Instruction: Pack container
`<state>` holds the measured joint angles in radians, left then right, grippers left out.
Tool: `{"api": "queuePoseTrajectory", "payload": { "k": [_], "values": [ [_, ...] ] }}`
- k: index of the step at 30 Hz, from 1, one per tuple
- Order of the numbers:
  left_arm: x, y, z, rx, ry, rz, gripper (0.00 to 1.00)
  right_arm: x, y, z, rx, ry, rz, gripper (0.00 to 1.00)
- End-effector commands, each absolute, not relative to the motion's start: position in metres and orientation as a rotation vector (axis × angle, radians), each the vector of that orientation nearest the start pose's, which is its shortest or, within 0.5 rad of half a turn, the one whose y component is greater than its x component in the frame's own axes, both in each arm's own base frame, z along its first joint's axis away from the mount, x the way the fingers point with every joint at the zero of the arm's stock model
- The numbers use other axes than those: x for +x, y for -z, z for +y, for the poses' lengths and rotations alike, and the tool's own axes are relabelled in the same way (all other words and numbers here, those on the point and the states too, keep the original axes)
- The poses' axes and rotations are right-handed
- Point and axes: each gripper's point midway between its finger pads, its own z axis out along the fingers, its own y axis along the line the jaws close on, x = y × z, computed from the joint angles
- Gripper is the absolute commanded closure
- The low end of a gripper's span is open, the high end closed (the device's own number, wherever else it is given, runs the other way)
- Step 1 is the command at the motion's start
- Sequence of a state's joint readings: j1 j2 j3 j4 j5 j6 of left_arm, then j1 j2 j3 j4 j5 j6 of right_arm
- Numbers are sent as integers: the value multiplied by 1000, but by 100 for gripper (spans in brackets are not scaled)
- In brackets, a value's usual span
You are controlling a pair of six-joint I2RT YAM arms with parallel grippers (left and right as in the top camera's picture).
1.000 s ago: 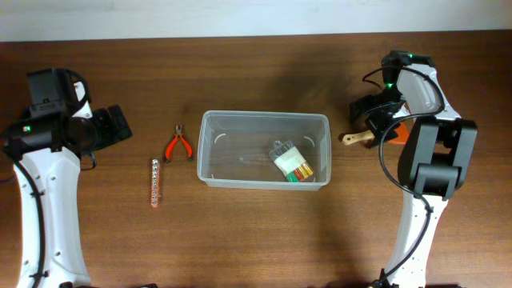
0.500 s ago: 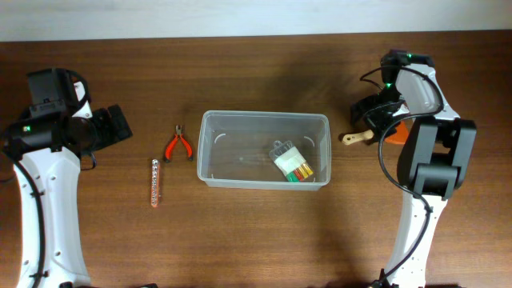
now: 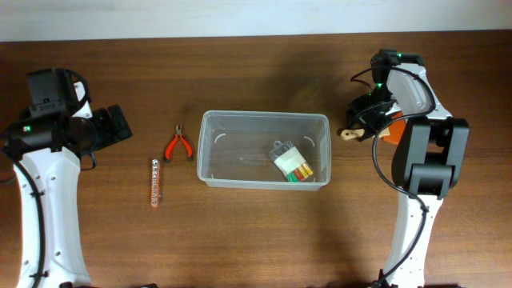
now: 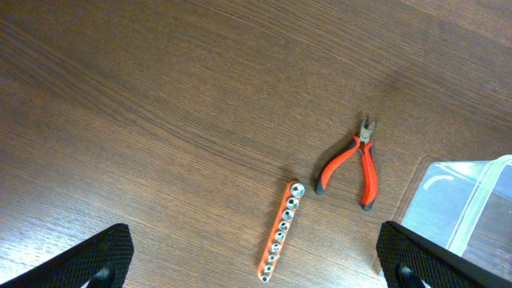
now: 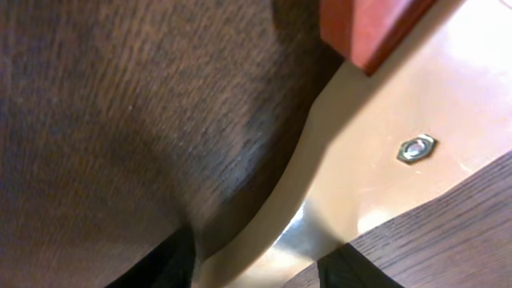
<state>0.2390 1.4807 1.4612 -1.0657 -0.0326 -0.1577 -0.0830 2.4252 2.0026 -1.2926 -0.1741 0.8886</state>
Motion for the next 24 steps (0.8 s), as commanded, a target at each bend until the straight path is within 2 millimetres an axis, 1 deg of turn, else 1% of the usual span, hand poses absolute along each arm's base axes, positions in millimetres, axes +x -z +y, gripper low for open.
{"api": "queuePoseTrajectory", "payload": {
  "k": [1,4,8,13,15,21,24],
  "values": [
    [343,-219,89,-546,-50,2584,1,427,7,-8,1580,-104,2957,51],
    [343,-219,89,-546,-52,2584,1,426,7,-8,1582,-102,2959,53],
    [343,-219,89,-547,-54,2584,1,426,7,-8,1583,-102,2959,57],
    [343,-219,89,-547,-54,2585,1,426,7,-10,1587,-102,2956,66],
    [343,-219,89,-547,-54,2585,1,426,7,-10,1588,-102,2955,71],
    [343,-219,89,-547,-54,2585,1,426,7,-10,1586,-97,2955,75],
    [343,-219,89,-547,-54,2585,1,426,7,-12,1583,-78,2952,81]
  ]
}}
